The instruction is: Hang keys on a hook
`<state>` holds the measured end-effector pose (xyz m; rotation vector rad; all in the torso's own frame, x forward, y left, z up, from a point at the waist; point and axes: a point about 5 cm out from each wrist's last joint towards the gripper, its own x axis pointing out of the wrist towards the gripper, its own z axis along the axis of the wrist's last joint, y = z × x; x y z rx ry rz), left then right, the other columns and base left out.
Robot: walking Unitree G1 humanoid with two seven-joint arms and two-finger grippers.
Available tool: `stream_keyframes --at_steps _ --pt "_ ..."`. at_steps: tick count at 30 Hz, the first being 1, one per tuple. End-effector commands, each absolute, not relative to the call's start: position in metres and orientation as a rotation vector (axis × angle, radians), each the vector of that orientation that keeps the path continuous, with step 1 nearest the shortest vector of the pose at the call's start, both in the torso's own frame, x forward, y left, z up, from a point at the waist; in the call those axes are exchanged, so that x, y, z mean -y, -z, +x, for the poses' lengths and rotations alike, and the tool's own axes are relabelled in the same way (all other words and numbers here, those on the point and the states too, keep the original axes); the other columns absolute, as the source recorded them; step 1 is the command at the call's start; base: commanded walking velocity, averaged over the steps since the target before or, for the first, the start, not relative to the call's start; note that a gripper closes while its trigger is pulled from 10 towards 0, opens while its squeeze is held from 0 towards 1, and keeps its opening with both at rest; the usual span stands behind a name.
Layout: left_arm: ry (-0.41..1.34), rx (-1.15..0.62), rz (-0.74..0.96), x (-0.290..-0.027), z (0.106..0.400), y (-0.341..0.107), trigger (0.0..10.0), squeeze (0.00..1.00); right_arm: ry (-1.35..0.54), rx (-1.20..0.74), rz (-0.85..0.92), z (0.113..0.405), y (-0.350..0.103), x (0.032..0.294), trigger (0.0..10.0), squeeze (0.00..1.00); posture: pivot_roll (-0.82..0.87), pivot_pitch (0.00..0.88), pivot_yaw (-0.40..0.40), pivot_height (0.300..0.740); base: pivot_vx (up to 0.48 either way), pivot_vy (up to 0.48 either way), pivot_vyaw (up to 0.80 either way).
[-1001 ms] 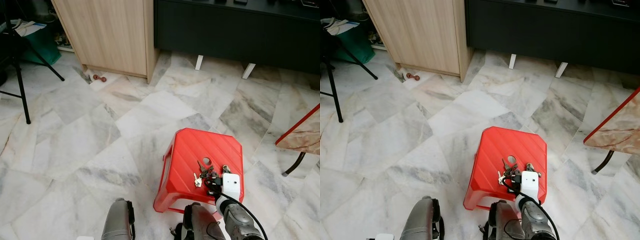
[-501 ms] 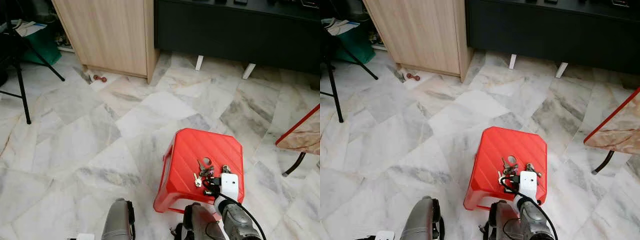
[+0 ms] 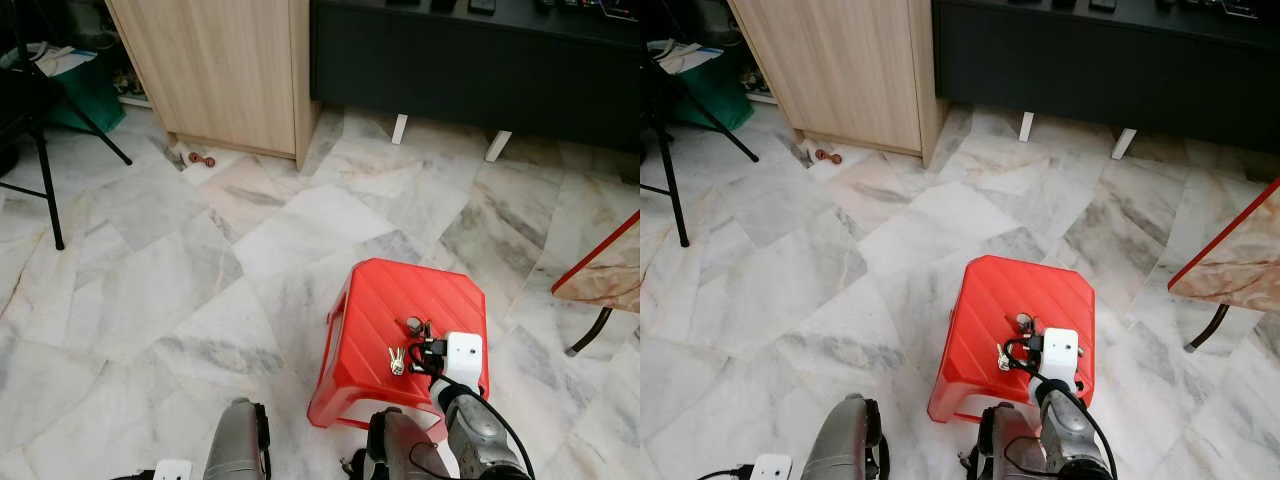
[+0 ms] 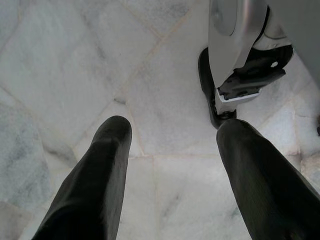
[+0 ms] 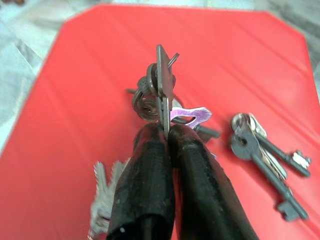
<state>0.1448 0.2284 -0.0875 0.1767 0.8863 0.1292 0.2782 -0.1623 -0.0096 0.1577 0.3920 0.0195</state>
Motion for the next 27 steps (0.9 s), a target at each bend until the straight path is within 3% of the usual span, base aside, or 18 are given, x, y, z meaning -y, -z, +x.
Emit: stream_keyframes --at_steps 1,14,27 --pt "-0.131 -0.953 0.182 -0.228 0.131 0.094 10.0 0.00 -0.043 -0.355 0.171 0.277 0.007 0.159 10.0 0.00 0.10 0.166 -0.050 0.625 0.000 0.000 0.00" --pt "-0.147 -0.942 0.179 -0.229 0.141 0.091 10.0 0.00 -0.095 -0.177 0.191 0.297 -0.025 0.155 10.0 0.00 0.09 0.106 -0.053 0.625 0.000 0.000 0.00" --pt "-0.149 -0.943 0.170 -0.230 0.142 0.090 10.0 0.00 -0.090 -0.073 0.176 0.295 -0.047 0.156 10.0 0.00 0.08 0.038 -0.054 0.625 0.000 0.000 0.00"
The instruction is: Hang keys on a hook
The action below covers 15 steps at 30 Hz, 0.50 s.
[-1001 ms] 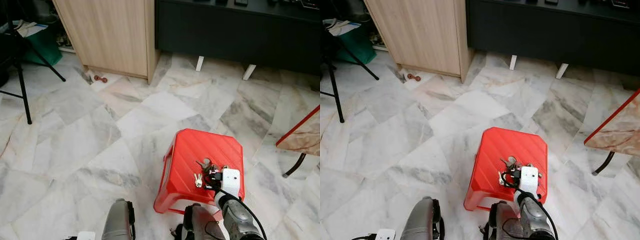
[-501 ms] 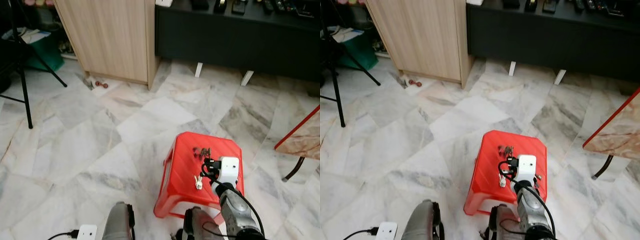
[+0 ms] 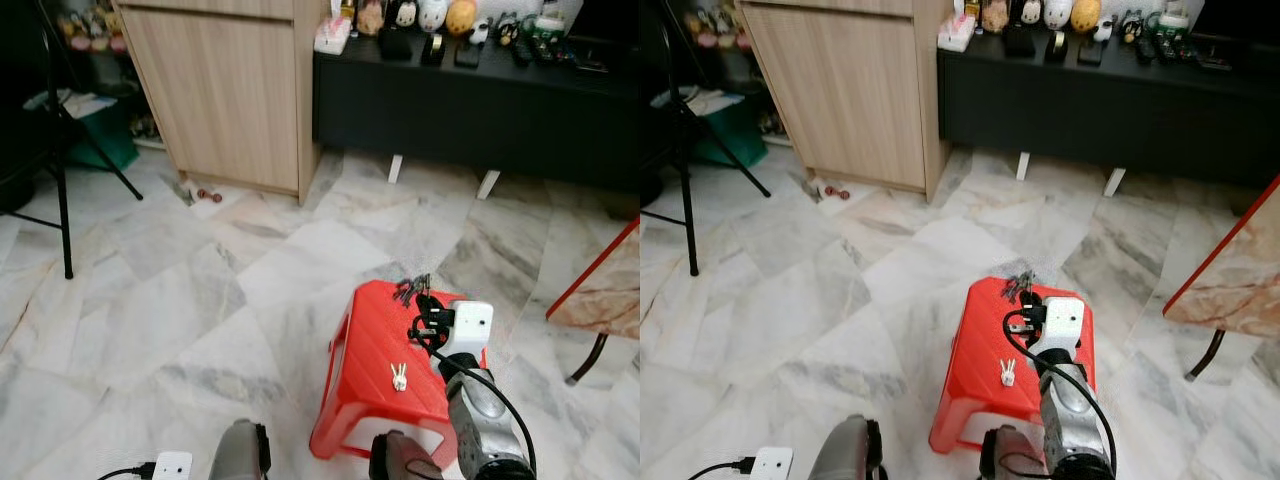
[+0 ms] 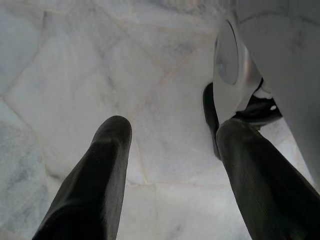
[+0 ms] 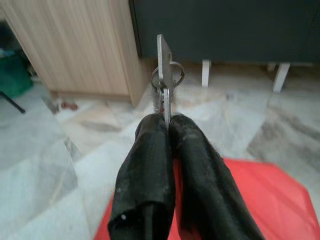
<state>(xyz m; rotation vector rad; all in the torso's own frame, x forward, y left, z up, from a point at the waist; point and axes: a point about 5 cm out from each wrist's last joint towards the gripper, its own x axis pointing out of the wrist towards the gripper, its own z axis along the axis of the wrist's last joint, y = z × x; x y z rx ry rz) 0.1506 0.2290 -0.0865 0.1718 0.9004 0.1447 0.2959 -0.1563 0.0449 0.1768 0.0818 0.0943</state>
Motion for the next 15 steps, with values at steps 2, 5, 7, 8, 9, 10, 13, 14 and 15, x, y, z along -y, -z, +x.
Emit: stream_keyframes --at_steps 2,5,7,8,9,10,13,14,15 --pt "-0.152 -0.945 0.165 -0.2303 0.1416 0.0905 10.0 0.00 -0.087 -0.071 0.179 0.2940 -0.0489 0.1558 10.0 0.00 0.08 0.034 -0.054 0.625 0.000 0.000 0.00" --pt "-0.151 -0.950 0.158 -0.2295 0.1407 0.0912 10.0 0.00 -0.077 -0.067 0.190 0.2934 -0.0520 0.1555 10.0 0.00 0.07 0.025 -0.053 0.625 0.000 0.000 0.00" --pt "-0.151 -0.951 0.150 -0.2287 0.1407 0.0914 10.0 0.00 -0.075 -0.067 0.191 0.2939 -0.0535 0.1556 10.0 0.00 0.08 0.024 -0.055 0.625 0.000 0.000 0.00" --pt "-0.151 -0.952 0.146 -0.2284 0.1407 0.0915 10.0 0.00 -0.074 -0.067 0.191 0.2941 -0.0543 0.1556 10.0 0.00 0.08 0.024 -0.055 0.625 0.000 0.000 0.00" --pt "-0.153 -0.948 0.142 -0.2281 0.1413 0.0913 10.0 0.00 -0.069 -0.065 0.201 0.2954 -0.0561 0.1556 10.0 0.00 0.08 0.031 -0.060 0.625 0.000 0.000 0.00" --pt "-0.155 -0.947 0.141 -0.2282 0.1415 0.0911 10.0 0.00 -0.069 -0.066 0.201 0.2962 -0.0567 0.1553 10.0 0.00 0.08 0.037 -0.063 0.625 0.000 0.000 0.00" --pt "-0.160 -0.946 0.141 -0.2286 0.1420 0.0909 10.0 0.00 -0.064 -0.074 0.196 0.2975 -0.0577 0.1551 10.0 0.00 0.08 0.045 -0.064 0.625 0.000 0.000 0.00" --pt "-0.162 -0.946 0.140 -0.2289 0.1421 0.0908 10.0 0.00 -0.057 -0.082 0.194 0.2977 -0.0579 0.1553 10.0 0.00 0.08 0.050 -0.064 0.625 0.000 0.000 0.00" --pt "-0.163 -0.946 0.139 -0.2289 0.1421 0.0908 10.0 0.00 -0.056 -0.085 0.194 0.2977 -0.0579 0.1554 10.0 0.00 0.08 0.050 -0.064 0.625 0.000 0.000 0.00"
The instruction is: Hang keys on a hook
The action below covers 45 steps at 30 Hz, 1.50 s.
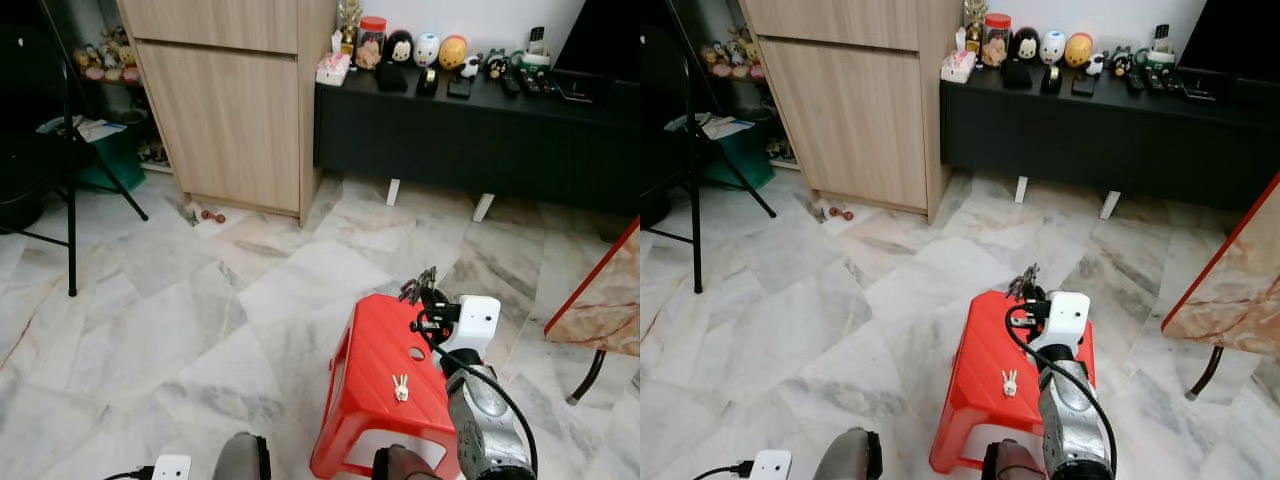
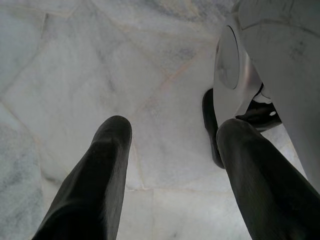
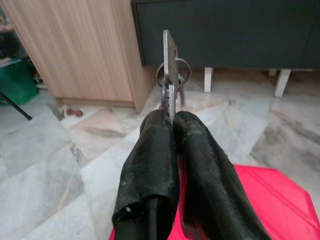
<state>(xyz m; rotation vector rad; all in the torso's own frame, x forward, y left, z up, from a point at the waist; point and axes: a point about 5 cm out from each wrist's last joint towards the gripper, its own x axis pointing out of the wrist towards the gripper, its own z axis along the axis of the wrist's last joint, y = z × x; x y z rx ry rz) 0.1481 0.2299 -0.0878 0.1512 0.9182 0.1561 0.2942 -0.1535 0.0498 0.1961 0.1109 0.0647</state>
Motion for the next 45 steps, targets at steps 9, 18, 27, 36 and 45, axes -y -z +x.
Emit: stream_keyframes --at_steps 9,18,27,36,45 --pt "-0.164 -0.946 0.137 -0.2299 0.1418 0.0907 10.0 0.00 -0.037 -0.089 0.210 0.2967 -0.0590 0.1573 10.0 0.00 0.08 0.065 -0.060 0.625 0.000 0.000 0.00" --pt "-0.168 -0.945 0.138 -0.2311 0.1411 0.0906 10.0 0.00 -0.027 -0.098 0.213 0.2960 -0.0599 0.1573 10.0 0.00 0.08 0.076 -0.058 0.625 0.000 0.000 0.00" --pt "-0.170 -0.941 0.137 -0.2315 0.1412 0.0903 10.0 0.00 -0.020 -0.094 0.212 0.2970 -0.0618 0.1584 10.0 0.00 0.08 0.085 -0.059 0.647 0.000 0.000 0.00" --pt "-0.164 -0.935 0.137 -0.2299 0.1426 0.0901 10.0 0.00 -0.020 -0.096 0.205 0.2975 -0.0626 0.1592 10.0 0.00 0.08 0.085 -0.060 0.712 0.000 0.000 0.00" --pt "-0.162 -0.928 0.135 -0.2290 0.1440 0.0896 10.0 0.00 -0.033 -0.107 0.224 0.2975 -0.0611 0.1563 10.0 0.00 0.08 0.085 -0.060 0.737 0.000 0.000 0.00"
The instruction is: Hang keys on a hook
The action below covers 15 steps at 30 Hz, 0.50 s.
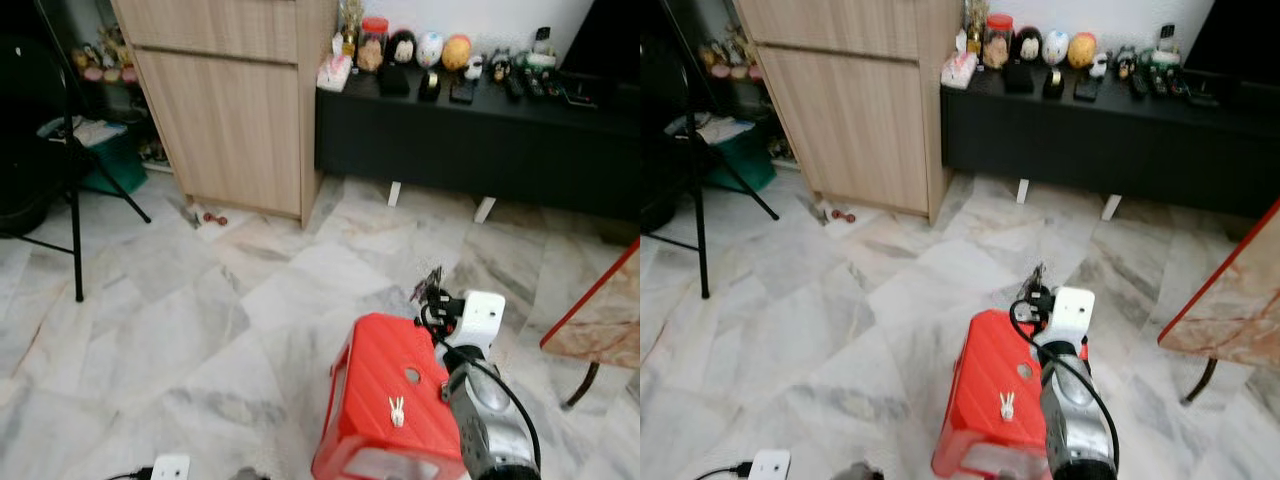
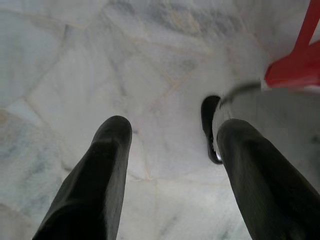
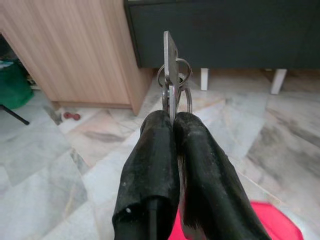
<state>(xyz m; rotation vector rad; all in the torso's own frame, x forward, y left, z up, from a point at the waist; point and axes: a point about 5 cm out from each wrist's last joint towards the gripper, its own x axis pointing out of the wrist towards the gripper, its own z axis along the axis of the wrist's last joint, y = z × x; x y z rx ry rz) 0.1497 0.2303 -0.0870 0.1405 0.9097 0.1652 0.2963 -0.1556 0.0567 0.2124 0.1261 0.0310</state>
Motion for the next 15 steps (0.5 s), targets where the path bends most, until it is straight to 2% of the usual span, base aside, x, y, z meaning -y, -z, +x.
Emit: stream_keyframes --at_steps 1,11,15 --pt "-0.162 -0.926 0.134 -0.2289 0.1441 0.0896 10.0 0.00 -0.035 -0.106 0.224 0.2974 -0.0612 0.1559 10.0 0.00 0.08 0.085 -0.060 0.737 0.000 0.000 0.00" --pt "-0.166 -0.914 0.126 -0.2283 0.1457 0.0888 10.0 0.00 -0.047 -0.113 0.219 0.2968 -0.0610 0.1538 10.0 0.00 0.09 0.082 -0.061 0.737 0.000 0.000 0.00" --pt "-0.167 -0.911 0.125 -0.2282 0.1462 0.0886 10.0 0.00 -0.050 -0.113 0.217 0.2971 -0.0615 0.1532 10.0 0.00 0.09 0.082 -0.062 0.737 -0.246 0.000 0.00"
